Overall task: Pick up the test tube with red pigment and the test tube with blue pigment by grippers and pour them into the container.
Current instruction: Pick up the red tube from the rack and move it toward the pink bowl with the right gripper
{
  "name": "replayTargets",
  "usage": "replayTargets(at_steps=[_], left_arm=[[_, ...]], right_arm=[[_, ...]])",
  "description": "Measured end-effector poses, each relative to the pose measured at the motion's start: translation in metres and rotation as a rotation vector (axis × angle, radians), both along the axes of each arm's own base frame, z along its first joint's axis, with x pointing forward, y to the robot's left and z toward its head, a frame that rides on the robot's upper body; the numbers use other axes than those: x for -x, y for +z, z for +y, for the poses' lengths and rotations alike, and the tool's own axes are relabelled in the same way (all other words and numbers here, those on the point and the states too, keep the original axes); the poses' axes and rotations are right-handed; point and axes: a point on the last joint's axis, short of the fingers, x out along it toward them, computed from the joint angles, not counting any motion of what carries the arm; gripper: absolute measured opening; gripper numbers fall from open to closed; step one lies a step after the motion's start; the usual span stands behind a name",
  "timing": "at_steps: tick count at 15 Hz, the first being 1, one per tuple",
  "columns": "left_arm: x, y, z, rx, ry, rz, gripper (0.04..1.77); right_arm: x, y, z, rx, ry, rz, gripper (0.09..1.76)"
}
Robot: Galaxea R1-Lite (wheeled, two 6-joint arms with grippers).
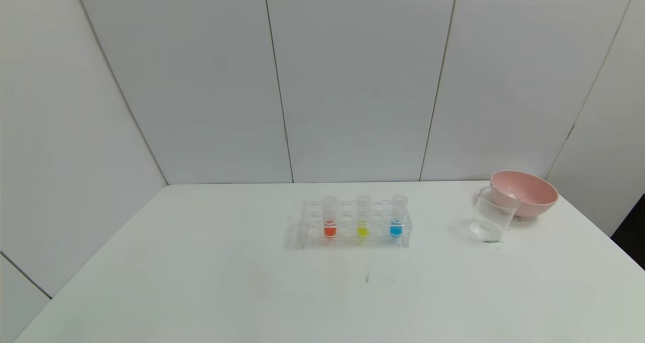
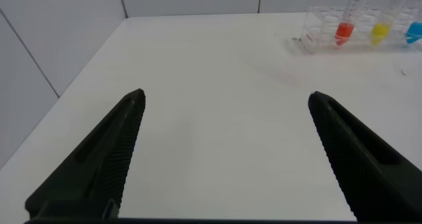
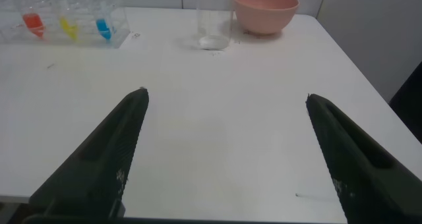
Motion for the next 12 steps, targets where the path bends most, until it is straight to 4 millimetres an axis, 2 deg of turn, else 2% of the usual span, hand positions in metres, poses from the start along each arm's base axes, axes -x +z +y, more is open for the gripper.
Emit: replayTargets(at_steps=[12], left_arm=[[0.0000,0.0000,0.0000,0.000,0.000,0.000,1.76]], right_arm=[[0.0000,-0.0001,0.0000,-0.001,0.000,0.001,1.71]])
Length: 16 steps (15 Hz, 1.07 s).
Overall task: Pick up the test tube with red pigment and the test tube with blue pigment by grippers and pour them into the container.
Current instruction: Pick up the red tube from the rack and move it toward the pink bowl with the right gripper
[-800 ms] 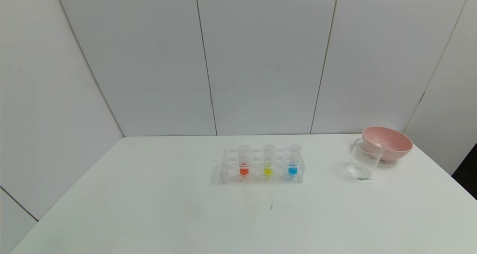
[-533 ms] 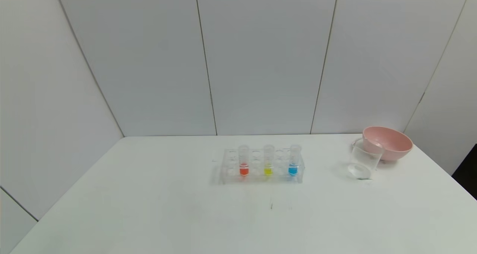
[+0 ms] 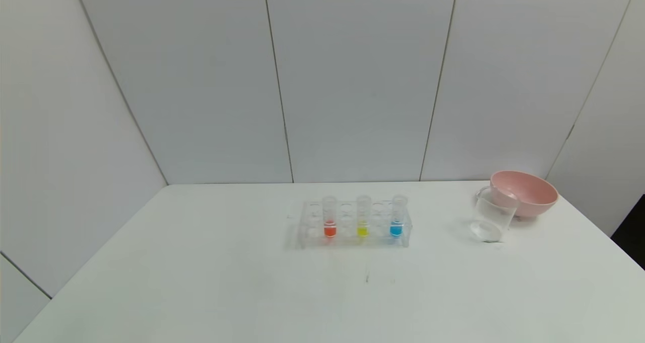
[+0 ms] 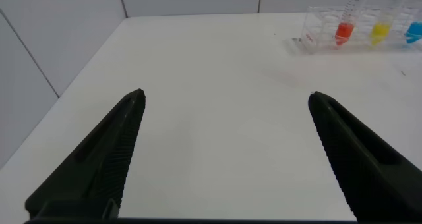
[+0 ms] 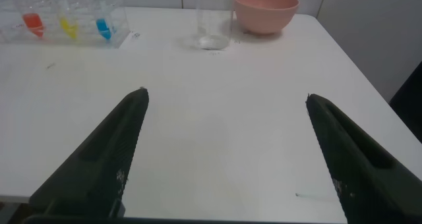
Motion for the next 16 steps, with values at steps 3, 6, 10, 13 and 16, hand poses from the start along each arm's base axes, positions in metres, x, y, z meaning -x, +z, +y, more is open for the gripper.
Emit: replayTargets(at_steps=[3,6,10,13,16], left_arm=[[0.000,0.000,0.000,0.000,0.000,0.000,1.76],[0.000,0.000,0.000,0.000,0.000,0.000,1.76],[0.000,0.000,0.000,0.000,0.000,0.000,1.76],[0.000,0.000,0.000,0.000,0.000,0.000,1.76],[0.000,0.000,0.000,0.000,0.000,0.000,1.76]], right_arm=[[0.000,0.000,0.000,0.000,0.000,0.000,1.71],[0.000,0.000,0.000,0.000,0.000,0.000,1.71],[0.000,0.000,0.000,0.000,0.000,0.000,1.71],[0.002,0.007,0.000,-0.004,0.005,-0.020,1.71],[0.001,0.018,0.000,-0.006,0.025,-0.015,1.71]])
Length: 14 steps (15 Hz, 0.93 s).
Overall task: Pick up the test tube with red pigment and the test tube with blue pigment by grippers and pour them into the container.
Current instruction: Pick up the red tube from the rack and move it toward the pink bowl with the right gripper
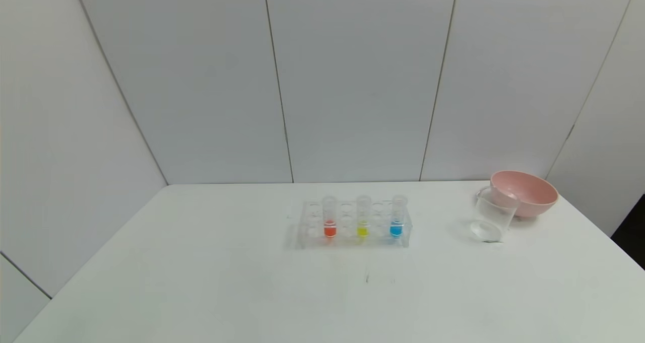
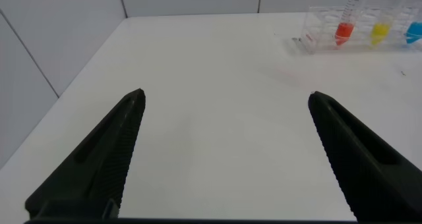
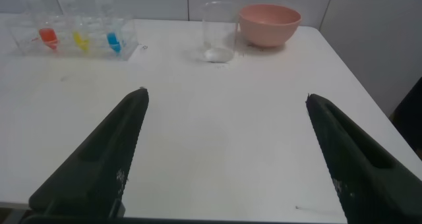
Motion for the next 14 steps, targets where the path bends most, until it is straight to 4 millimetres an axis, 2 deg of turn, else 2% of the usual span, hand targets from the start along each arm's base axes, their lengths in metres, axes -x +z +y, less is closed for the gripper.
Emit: replayTargets(at_steps=[3,5,7,9,11,14], left_arm=[[0.000,0.000,0.000,0.000,0.000,0.000,1.76],[0.000,0.000,0.000,0.000,0.000,0.000,1.76],[0.000,0.000,0.000,0.000,0.000,0.000,1.76],[0.000,0.000,0.000,0.000,0.000,0.000,1.76],[0.000,0.000,0.000,0.000,0.000,0.000,1.76],[0.000,0.000,0.000,0.000,0.000,0.000,1.76]], right_arm=[[-0.007,0.021,0.000,-0.013,0.010,0.021,1.71],[-0.018,0.042,0.000,-0.041,0.018,0.002,1.71],[-0.038,0.063,0.000,-0.054,0.022,-0.026,1.71],[-0.065,0.076,0.001,-0.051,0.023,-0.018,1.71],[-0.092,0.079,0.002,-0.025,0.028,0.026,1.71],[-0.127,0.072,0.011,-0.003,0.077,0.113,1.71]])
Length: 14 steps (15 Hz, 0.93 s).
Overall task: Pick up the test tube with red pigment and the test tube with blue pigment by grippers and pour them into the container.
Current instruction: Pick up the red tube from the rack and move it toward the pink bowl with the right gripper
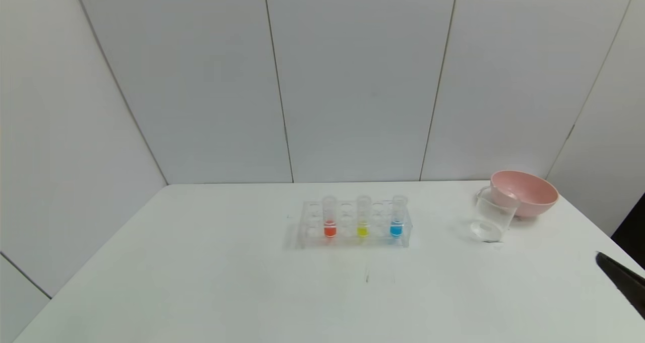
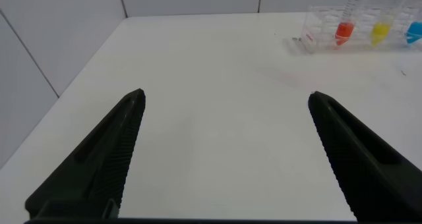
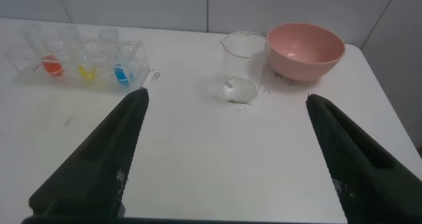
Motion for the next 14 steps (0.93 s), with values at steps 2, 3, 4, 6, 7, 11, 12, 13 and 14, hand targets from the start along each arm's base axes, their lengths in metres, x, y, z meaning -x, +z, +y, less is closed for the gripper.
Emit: replayTargets(at_steps=[2,3,4,6,7,11,12,13,14], left_arm=[[0.000,0.000,0.000,0.000,0.000,0.000,1.76],[0.000,0.000,0.000,0.000,0.000,0.000,1.76],[0.000,0.000,0.000,0.000,0.000,0.000,1.76],[0.000,0.000,0.000,0.000,0.000,0.000,1.76],[0.000,0.000,0.000,0.000,0.000,0.000,1.76],[0.000,0.000,0.000,0.000,0.000,0.000,1.76],[0.000,0.000,0.000,0.000,0.000,0.000,1.76],[0.000,0.000,0.000,0.000,0.000,0.000,1.76],[0.000,0.000,0.000,0.000,0.000,0.000,1.76]], right_arm=[[-0.021,-0.004,0.011,-0.001,0.017,0.003,1.71],[-0.034,-0.006,0.017,-0.007,0.018,-0.003,1.71],[-0.045,-0.009,0.023,-0.015,0.020,-0.009,1.71],[-0.069,-0.019,0.037,-0.029,0.018,-0.031,1.71],[-0.079,-0.025,0.046,-0.037,0.017,-0.047,1.71],[-0.093,-0.059,0.109,-0.048,0.071,-0.010,1.71],[-0.091,-0.066,0.130,-0.047,0.091,0.000,1.71],[-0.089,-0.072,0.150,-0.044,0.104,0.005,1.71],[-0.088,-0.077,0.170,-0.045,0.120,0.004,1.71]])
